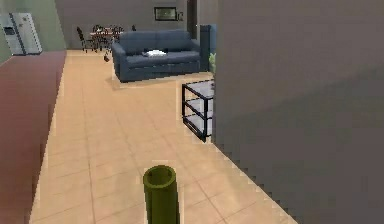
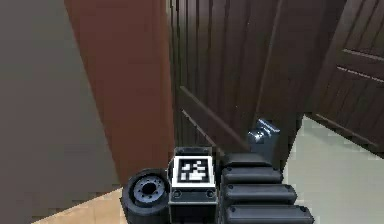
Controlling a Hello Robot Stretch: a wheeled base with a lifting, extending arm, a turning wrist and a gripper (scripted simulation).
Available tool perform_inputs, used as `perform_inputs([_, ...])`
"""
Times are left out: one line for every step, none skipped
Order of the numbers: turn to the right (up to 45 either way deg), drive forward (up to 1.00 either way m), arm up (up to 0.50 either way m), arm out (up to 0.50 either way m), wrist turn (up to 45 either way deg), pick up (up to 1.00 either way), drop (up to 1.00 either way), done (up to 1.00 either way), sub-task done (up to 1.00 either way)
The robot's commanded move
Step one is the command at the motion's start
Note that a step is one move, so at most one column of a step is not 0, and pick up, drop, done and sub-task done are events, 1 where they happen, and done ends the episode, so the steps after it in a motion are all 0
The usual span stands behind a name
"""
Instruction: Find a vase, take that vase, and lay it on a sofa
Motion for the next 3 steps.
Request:
perform_inputs([-15.0, 0.00, 0.00, 0.00, 0.0, 0.00, 0.00, 0.00, 0.00])
perform_inputs([0.0, 1.00, 0.00, 0.00, 0.0, 0.00, 0.00, 0.00, 0.00])
perform_inputs([0.0, 1.00, 0.00, 0.00, 0.0, 0.00, 0.00, 0.00, 0.00])
